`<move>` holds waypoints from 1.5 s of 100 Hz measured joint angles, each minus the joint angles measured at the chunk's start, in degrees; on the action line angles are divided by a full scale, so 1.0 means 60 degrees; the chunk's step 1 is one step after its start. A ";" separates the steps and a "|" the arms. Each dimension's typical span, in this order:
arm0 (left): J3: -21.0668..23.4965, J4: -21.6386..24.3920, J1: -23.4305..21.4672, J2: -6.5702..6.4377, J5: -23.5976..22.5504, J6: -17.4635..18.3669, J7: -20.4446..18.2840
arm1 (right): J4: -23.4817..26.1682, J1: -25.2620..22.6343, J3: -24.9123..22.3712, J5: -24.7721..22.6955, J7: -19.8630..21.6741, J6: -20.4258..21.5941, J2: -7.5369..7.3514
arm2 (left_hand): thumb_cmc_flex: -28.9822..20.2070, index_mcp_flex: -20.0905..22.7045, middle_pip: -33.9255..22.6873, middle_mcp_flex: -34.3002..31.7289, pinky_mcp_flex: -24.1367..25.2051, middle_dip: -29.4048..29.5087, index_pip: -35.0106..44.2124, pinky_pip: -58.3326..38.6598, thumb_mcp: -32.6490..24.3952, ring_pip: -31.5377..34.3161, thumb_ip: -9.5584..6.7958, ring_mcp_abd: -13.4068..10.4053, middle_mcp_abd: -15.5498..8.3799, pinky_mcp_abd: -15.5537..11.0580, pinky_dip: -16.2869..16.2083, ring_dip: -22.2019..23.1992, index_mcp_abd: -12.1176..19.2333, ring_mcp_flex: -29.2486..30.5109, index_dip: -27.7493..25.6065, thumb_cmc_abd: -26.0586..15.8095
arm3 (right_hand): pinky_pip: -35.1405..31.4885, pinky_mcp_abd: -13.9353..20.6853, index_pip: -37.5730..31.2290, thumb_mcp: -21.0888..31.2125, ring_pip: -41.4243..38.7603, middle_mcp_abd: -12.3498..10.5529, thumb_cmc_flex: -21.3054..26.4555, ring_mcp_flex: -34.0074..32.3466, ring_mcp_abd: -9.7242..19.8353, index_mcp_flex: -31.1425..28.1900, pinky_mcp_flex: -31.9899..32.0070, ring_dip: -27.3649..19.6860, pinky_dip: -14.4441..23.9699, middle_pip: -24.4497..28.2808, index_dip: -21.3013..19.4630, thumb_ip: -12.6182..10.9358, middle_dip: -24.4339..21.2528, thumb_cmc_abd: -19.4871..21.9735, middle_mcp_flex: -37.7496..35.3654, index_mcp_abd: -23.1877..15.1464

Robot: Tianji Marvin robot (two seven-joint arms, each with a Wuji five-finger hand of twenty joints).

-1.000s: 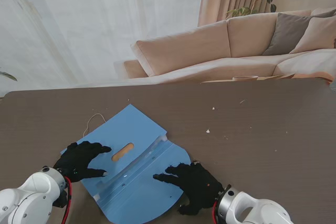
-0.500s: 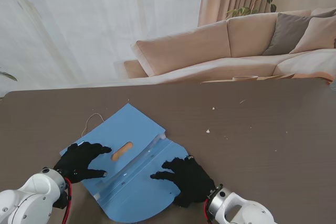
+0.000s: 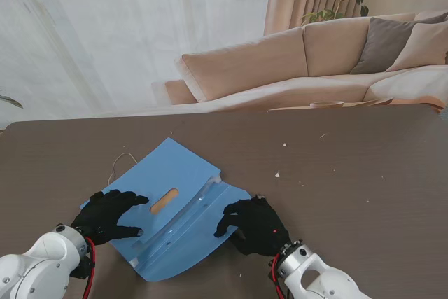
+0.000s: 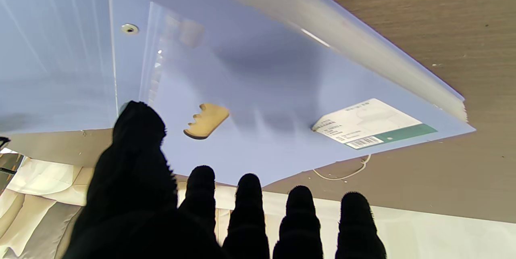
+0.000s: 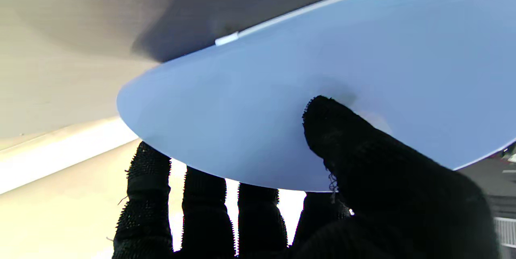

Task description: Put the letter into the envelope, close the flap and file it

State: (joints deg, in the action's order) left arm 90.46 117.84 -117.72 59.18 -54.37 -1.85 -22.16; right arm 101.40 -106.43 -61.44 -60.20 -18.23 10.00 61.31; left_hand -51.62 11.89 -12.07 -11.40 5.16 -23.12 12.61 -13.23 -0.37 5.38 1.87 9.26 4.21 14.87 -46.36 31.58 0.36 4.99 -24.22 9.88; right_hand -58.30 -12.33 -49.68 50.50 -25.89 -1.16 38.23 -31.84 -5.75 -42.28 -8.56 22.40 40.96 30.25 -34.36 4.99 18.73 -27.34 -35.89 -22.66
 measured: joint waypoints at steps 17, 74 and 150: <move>0.0002 -0.0124 0.0052 0.0018 -0.0057 -0.0012 0.0173 | 0.0475 -0.0035 -0.0785 0.0224 0.0463 0.0209 0.0114 | -0.1063 0.0439 0.0000 -0.0013 0.0000 0.0000 0.0214 0.0003 -0.0191 0.0000 0.0000 -0.0001 0.0000 -0.0006 -0.0096 0.0000 0.0279 0.0000 -0.0006 -0.0571 | -0.0009 -0.0108 0.0314 -0.0377 -0.0074 0.0089 0.0188 0.0000 -0.0002 0.0021 -0.0001 0.0000 -0.0095 0.0018 -0.1463 -0.0005 0.0117 0.0434 0.0009 0.0000; -0.1081 -0.1845 0.1540 0.0008 0.0904 -0.1163 0.0709 | -0.0350 0.2908 -0.1031 0.0646 0.2254 0.2038 -0.0185 | -0.2504 0.0590 -0.1182 -0.0514 -0.1929 -0.0430 0.1790 -0.0827 -0.0919 0.1192 -0.0014 0.1357 0.0000 0.0300 -0.0374 0.0718 0.0964 0.2218 -0.0599 -0.0797 | -0.0619 -0.0246 0.0704 -0.1045 0.0105 -0.0272 0.0713 0.0353 0.0042 0.0015 -0.0162 -0.0079 0.0022 0.0040 -0.2066 0.0002 0.0063 0.1384 0.0407 -0.0992; -0.0828 -0.0913 0.0729 -0.0313 0.2039 -0.0422 -0.1440 | -0.3042 0.6015 0.2000 0.1336 0.1295 0.0354 0.0218 | -0.2515 0.0590 -0.1291 -0.0707 -0.1799 -0.0484 0.2228 -0.3775 -0.1411 0.2416 -0.0014 0.1839 0.0082 0.0522 0.0754 0.0250 0.0843 0.2648 -0.0943 -0.0794 | -0.0623 -0.0215 0.3519 -0.0074 0.0068 -0.0270 -0.1923 0.0850 0.0050 0.3624 -0.0027 -0.0033 0.0174 0.0042 0.2125 0.0010 -0.0009 -0.0216 0.1675 0.0853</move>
State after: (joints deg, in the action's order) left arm 85.49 112.36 -113.35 57.30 -42.13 -4.38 -30.80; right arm 83.15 -70.34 -49.44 -52.18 -10.46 12.12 62.62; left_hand -66.71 15.43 -19.82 -15.64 -5.64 -26.02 25.98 -35.88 -8.83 19.87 1.79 20.29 4.70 18.00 -41.83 33.08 5.42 20.87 -29.88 5.11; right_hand -62.03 -13.63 -28.56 50.05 -25.48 -2.79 26.69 -26.74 -5.45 -20.54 -8.72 22.19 42.01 30.50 -21.61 5.06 18.68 -28.64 -25.84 -17.55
